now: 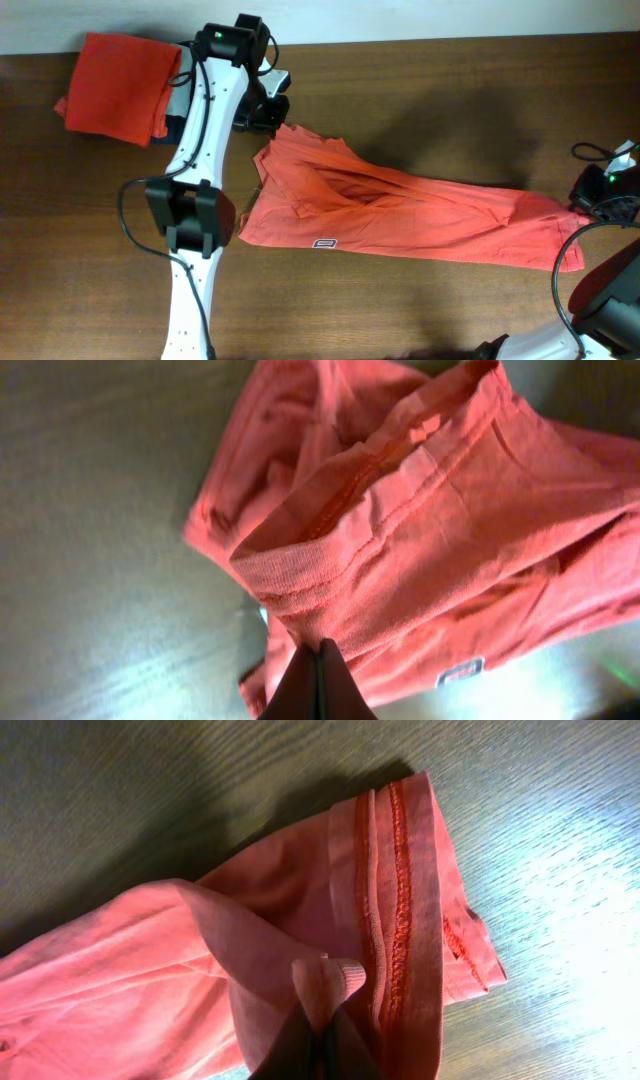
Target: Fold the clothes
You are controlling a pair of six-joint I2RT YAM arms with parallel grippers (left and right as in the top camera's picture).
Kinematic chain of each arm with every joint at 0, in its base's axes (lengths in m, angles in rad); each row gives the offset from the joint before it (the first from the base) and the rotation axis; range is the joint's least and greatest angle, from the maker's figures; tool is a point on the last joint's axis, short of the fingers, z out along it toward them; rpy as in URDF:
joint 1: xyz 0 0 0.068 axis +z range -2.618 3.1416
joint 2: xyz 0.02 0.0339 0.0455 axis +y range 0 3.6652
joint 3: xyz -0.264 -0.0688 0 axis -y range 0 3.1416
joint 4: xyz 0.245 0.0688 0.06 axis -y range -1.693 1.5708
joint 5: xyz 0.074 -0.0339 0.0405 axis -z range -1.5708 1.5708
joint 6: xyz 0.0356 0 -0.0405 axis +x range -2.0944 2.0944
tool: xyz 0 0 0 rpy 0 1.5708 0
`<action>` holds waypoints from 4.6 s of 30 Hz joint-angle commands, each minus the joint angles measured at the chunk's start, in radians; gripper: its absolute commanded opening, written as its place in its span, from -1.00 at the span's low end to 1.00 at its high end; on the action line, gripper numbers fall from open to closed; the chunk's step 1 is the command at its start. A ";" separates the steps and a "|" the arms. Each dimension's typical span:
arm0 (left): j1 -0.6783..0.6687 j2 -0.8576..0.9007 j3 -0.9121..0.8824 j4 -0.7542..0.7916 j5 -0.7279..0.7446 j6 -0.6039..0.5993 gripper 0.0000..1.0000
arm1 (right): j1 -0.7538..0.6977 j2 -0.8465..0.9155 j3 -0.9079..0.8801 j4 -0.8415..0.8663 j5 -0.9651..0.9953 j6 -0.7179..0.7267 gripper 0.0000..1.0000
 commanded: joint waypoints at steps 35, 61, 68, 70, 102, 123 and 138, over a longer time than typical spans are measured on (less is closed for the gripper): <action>0.079 -0.248 -0.736 -0.004 -0.069 -0.075 -1.00 | -0.018 0.105 -0.009 -0.033 0.298 0.104 -0.92; -0.010 -0.276 -1.001 0.054 -0.076 -0.080 -0.99 | -0.056 0.243 -0.011 0.035 0.285 0.125 -0.92; -0.010 -0.276 -1.131 0.121 -0.075 -0.081 -0.99 | -0.056 0.243 -0.011 0.034 0.283 0.126 -0.92; -0.010 -0.276 -1.159 0.139 -0.076 -0.087 -0.99 | -0.056 0.243 -0.011 0.032 0.283 0.126 -0.92; -0.116 -0.381 -0.688 0.158 0.023 -0.120 -0.99 | 0.259 0.243 0.323 -0.280 0.087 0.086 -0.92; -0.240 -0.381 -0.869 0.366 0.037 -0.132 -0.99 | 0.567 0.241 0.033 -0.170 0.001 0.068 -0.92; -0.251 -0.381 -1.083 0.563 -0.076 -0.256 -0.99 | 0.796 0.241 0.024 -0.071 0.017 0.068 -0.91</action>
